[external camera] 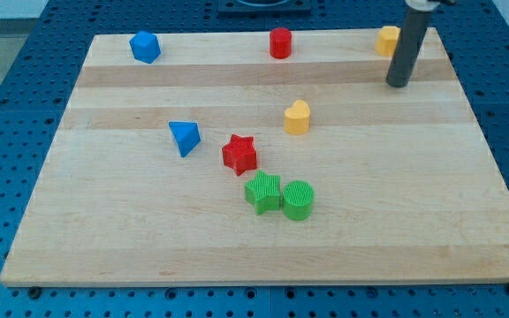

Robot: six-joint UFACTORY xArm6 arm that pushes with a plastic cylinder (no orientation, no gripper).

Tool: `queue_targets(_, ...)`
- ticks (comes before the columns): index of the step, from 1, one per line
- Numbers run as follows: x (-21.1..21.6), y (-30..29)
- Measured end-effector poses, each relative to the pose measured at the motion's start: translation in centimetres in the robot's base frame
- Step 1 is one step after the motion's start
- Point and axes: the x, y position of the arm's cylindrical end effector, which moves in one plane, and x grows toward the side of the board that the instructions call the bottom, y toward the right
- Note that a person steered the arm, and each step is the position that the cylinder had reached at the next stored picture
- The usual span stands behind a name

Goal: Push the green circle to red star

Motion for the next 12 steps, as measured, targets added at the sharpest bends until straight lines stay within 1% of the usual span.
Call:
queue_targets(1,3.7,-1.1)
queue_targets(4,15.4,-7.2)
queue_targets(6,20.1,-11.0)
queue_targets(7,21.4,-13.2)
queue_targets(9,21.5,-16.8)
queue_targets(10,21.5,-17.7)
queue_targets(12,21.2,-15.0)
